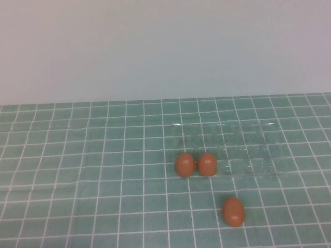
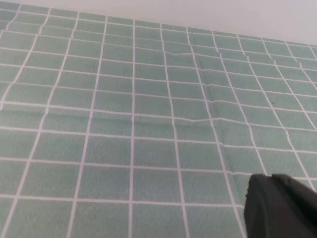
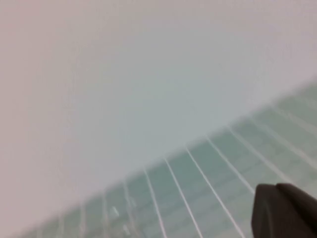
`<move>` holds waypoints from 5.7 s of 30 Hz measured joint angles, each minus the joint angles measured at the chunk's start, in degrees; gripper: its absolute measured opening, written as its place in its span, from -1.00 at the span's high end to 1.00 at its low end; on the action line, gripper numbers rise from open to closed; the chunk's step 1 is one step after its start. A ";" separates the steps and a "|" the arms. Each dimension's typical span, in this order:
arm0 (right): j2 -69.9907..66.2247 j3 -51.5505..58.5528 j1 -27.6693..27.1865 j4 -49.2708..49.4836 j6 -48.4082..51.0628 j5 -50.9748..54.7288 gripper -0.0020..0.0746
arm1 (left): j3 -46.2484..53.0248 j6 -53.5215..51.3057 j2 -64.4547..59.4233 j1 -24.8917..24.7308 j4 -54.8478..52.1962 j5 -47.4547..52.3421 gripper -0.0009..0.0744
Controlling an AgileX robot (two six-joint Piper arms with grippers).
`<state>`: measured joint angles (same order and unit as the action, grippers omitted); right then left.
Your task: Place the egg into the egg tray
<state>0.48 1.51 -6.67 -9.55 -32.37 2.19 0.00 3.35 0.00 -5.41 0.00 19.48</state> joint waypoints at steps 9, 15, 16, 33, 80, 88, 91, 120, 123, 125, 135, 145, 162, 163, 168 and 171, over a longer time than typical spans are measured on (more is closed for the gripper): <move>0.00 -4.19 0.00 -0.53 -3.62 -9.25 0.95 | 0.00 0.00 0.00 0.00 0.00 0.00 0.98; 0.00 -11.55 0.00 -6.93 -1.70 -9.06 0.95 | 0.00 0.00 0.00 0.00 0.00 0.00 0.98; 0.00 -12.85 0.00 -8.07 -1.81 -8.19 0.95 | 0.00 0.00 0.00 0.00 0.00 0.00 0.98; -36.48 -42.95 3.69 3.75 28.69 32.40 0.95 | 0.00 0.00 0.00 0.00 0.00 0.00 0.98; -82.99 -65.27 40.59 12.58 11.63 55.01 0.87 | 0.00 0.00 0.00 0.00 0.00 0.00 0.98; -93.27 -69.28 40.59 14.48 11.16 52.42 0.16 | 0.00 0.00 0.00 0.00 0.00 0.00 0.98; -97.54 -71.84 40.59 14.60 11.03 52.24 0.05 | 0.00 0.00 0.00 0.00 0.00 0.00 0.98; -116.40 -77.71 40.59 14.18 13.45 46.76 -0.03 | 0.00 0.00 0.00 0.00 0.00 0.00 0.98; -116.50 -79.01 40.59 14.29 16.93 47.10 0.00 | 0.00 0.00 0.00 0.00 0.00 0.00 0.98; -116.21 -79.47 40.59 14.40 18.61 47.10 0.00 | 0.00 0.00 0.00 0.00 0.00 0.00 0.98; -103.55 -79.47 40.59 11.07 19.41 39.29 0.00 | 0.00 0.00 0.00 0.00 0.00 0.00 0.98; -88.20 -76.61 40.74 1.44 19.15 29.55 0.00 | 0.00 0.00 0.00 0.00 0.00 0.00 0.98; -89.70 -36.38 35.61 0.51 36.61 -46.69 0.00 | 0.00 0.00 0.00 0.00 0.00 0.00 0.98; -90.86 -35.57 35.57 2.21 37.32 -49.60 0.00 | 0.00 0.00 0.00 0.00 0.00 0.00 0.98; -98.46 -34.65 35.48 6.38 38.64 -58.86 0.00 | 0.00 0.00 0.00 0.00 0.00 0.00 0.98; -102.23 -34.67 35.48 6.38 38.87 -61.22 0.00 | 0.00 0.00 0.00 0.00 0.00 0.00 0.98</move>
<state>-101.75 -33.15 28.81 -3.17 6.50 -59.03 0.00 3.35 0.00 -5.41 0.00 19.48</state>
